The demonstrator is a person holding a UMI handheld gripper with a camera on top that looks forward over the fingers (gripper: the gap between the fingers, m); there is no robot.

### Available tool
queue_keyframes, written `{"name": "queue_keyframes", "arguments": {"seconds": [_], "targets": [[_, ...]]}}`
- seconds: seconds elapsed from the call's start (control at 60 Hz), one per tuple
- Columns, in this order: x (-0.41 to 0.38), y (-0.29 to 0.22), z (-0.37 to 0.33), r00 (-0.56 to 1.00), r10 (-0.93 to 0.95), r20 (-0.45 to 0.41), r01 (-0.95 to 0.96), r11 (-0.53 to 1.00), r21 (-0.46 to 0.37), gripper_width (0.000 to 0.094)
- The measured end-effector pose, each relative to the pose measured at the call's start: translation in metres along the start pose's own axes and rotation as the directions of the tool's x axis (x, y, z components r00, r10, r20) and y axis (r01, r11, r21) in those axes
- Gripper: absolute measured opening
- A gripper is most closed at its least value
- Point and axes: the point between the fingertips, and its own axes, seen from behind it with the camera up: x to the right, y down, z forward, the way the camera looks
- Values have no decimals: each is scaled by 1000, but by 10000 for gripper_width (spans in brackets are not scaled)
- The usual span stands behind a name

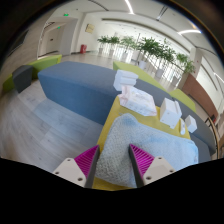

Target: Fold towel

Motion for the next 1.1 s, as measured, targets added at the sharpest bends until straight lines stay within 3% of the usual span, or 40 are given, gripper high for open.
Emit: {"name": "queue_keyframes", "arguments": {"seconds": [0.067,0.133,0.183,0.233,0.367,0.517,0.7,0.8,0.9,0.95,1.05,1.1], "targets": [[3,0,-6,999,49,12,-49,999,17,448],[11,-2,-1,994,109,23,-109,994,18,374],[31,-1,0,991,132,-29,-131,991,28,73],[30,-2,2,983,184,3,-184,982,38,50],[32,-9,-5,983,177,48,-179,982,65,11],[82,-38,-39,986,166,-18,-161,971,174,10],[199,-41,-84,944,312,-106,-283,932,225,15],[268,2,-82,910,357,-211,-324,929,178,32],[305,69,-61,876,376,-303,-385,922,34,36],[307,97,-52,866,397,-304,-424,905,-28,38],[313,102,-48,860,425,-282,-444,896,-2,86],[312,100,-54,860,435,-265,-451,893,3,197]]}}
